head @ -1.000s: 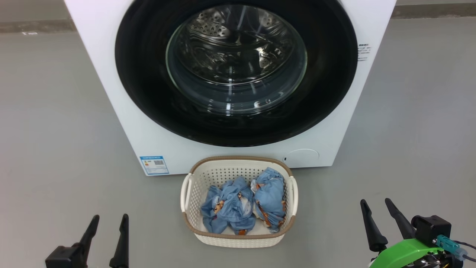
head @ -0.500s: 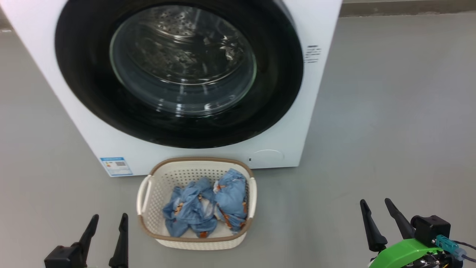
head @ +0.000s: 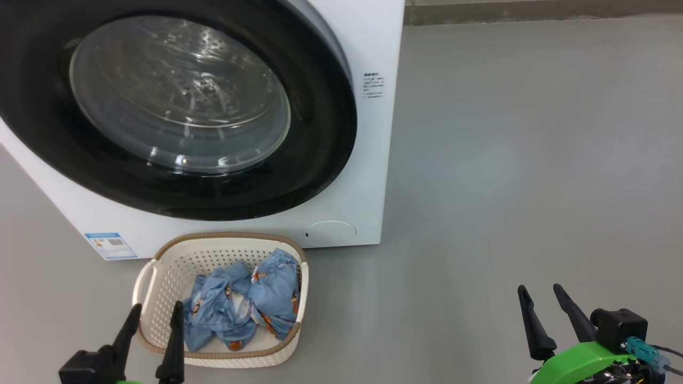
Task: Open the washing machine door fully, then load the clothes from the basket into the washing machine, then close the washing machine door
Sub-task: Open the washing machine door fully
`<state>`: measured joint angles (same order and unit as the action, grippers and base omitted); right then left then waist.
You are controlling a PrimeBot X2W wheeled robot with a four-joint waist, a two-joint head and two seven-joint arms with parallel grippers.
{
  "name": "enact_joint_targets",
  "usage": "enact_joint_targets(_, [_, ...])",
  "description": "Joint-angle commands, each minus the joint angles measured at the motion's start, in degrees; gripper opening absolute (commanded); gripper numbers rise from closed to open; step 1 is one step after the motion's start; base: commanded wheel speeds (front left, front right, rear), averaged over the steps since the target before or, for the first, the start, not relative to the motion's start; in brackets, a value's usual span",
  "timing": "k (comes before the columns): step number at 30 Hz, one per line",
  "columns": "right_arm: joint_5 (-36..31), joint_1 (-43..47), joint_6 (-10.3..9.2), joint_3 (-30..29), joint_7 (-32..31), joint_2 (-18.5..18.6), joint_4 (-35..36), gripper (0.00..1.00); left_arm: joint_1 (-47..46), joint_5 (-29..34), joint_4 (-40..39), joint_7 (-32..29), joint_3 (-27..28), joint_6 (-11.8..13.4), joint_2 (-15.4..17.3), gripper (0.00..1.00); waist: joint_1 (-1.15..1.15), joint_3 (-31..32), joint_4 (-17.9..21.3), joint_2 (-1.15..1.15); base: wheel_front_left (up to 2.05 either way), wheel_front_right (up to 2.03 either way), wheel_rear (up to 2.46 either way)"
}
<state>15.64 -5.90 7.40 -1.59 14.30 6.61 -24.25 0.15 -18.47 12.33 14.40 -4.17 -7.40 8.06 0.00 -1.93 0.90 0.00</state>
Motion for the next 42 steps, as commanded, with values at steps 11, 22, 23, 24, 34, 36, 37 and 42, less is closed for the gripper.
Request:
enact_joint_targets(11, [3.18, -2.33, 0.09, 2.56, 0.70, -0.67, 1.99, 0.62, -1.03, -0.79, -1.46, 0.60, 1.42, -0.09, 0.32, 1.00, 0.00, 0.56, -0.54, 0.00, 0.17, 0.17, -0.35])
enact_joint_targets(22, [20.75, -9.34, 0.09, 2.95, 0.70, -2.90, 8.26, 0.00, -0.67, -1.38, -1.92, 0.60, 1.11, -0.09, -0.66, 1.00, 0.00, 0.05, -1.29, 0.00, 0.00, 0.00, 0.00])
enact_joint_targets(23, [23.32, -10.44, 0.09, 3.13, 0.70, -3.05, 9.21, 0.00, -0.75, -1.39, -1.94, 0.60, 0.99, -0.09, -0.78, 1.00, 0.00, -0.07, -1.43, 0.00, 0.00, 0.00, 0.00])
enact_joint_targets(24, [26.23, -11.65, 0.09, 3.27, 0.70, -3.19, 10.29, 0.00, -0.89, -1.44, -1.96, 0.60, 0.83, -0.09, -0.88, 1.00, 0.00, -0.26, -1.61, 0.00, 0.00, 0.00, 0.00])
enact_joint_targets(34, [49.99, -25.40, 0.09, 3.73, 0.70, -2.65, 13.68, 0.00, -4.13, -2.30, -2.13, 0.60, -1.07, -0.09, -1.66, 1.00, 0.00, -3.83, -5.48, 0.00, 0.00, 0.00, 0.00])
enact_joint_targets(36, [54.80, -28.27, 0.09, 4.82, 0.70, -1.70, 12.76, 0.00, -4.90, -2.57, -2.19, 0.60, -1.43, -0.09, -1.85, 1.00, 0.00, -4.93, -6.52, 0.00, 0.00, 0.00, 0.00])
enact_joint_targets(37, [57.47, -29.66, 0.09, 5.59, 0.57, -0.96, 11.80, 0.00, -5.27, -2.69, -2.17, 0.60, -1.65, -0.09, -1.96, 1.00, 0.00, -5.44, -7.07, 0.00, 0.00, 0.00, 0.00])
enact_joint_targets(42, [67.59, -36.55, 0.09, 8.35, -4.69, 3.65, 8.77, 0.00, -7.13, -3.29, -2.07, 0.60, -2.99, -0.09, -2.61, 1.00, 0.00, -8.24, -9.85, 0.00, 0.00, 0.00, 0.00])
